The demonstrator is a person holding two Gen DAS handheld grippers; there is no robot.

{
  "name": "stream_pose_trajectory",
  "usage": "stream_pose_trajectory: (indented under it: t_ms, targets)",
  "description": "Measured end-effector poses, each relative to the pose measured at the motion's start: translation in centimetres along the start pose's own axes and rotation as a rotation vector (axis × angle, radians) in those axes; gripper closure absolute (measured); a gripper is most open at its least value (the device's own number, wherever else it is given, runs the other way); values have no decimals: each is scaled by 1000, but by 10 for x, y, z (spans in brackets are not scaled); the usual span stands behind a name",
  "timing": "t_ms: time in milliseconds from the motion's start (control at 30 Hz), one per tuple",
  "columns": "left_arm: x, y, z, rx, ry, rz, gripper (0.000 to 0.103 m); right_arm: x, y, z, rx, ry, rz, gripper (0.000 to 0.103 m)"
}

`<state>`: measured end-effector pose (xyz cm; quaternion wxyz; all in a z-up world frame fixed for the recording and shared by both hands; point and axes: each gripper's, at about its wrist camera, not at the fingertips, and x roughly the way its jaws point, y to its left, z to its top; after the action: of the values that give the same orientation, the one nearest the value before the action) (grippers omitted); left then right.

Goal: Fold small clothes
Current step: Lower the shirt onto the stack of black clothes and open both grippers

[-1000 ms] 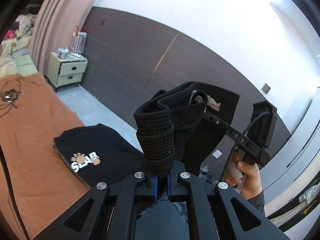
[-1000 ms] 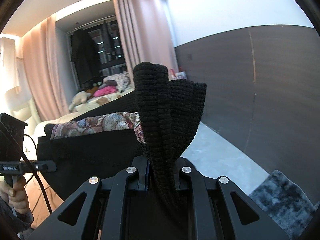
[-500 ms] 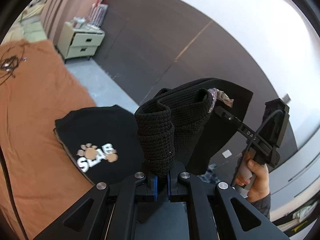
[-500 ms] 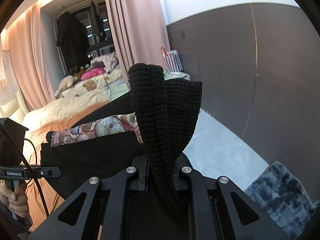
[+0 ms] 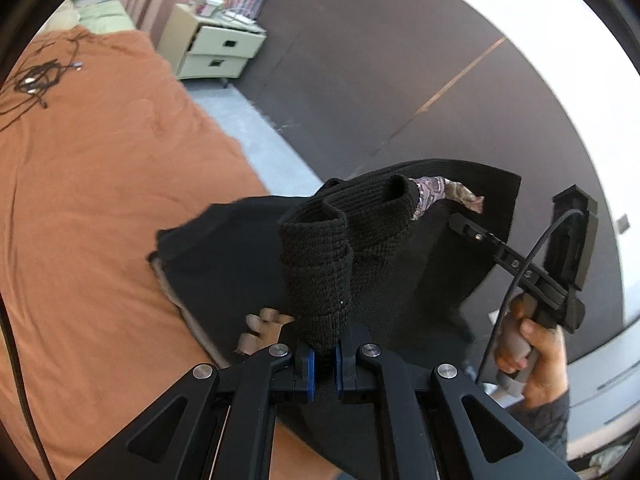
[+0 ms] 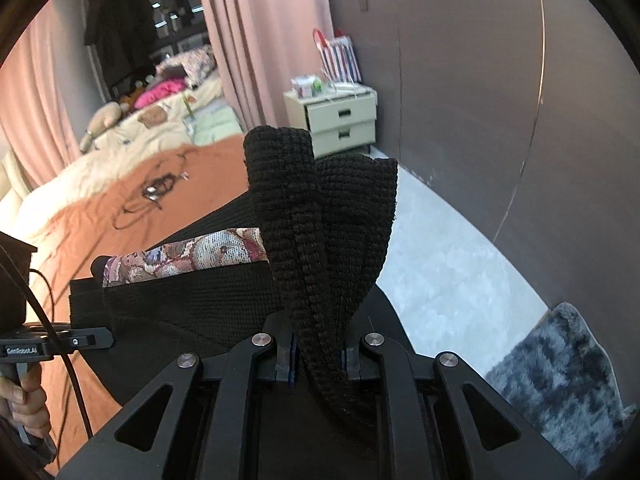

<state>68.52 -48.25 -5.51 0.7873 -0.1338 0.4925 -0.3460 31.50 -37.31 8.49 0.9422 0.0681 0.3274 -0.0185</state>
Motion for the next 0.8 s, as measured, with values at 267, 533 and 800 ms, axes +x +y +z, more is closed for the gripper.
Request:
stream_pose_trajectory:
  t_ms: [267,533,800]
  targets:
    - [10,40,12,-11,-9,224,81,-21,3,-13,70,16,-81,39]
    - [-14,26,-6,5,-5,219,81,-80,-30,-41,137,12,-88,39]
    - [-60,3,-25,35,-41,208,56,-125,-50,-87,155,-18,-58,39]
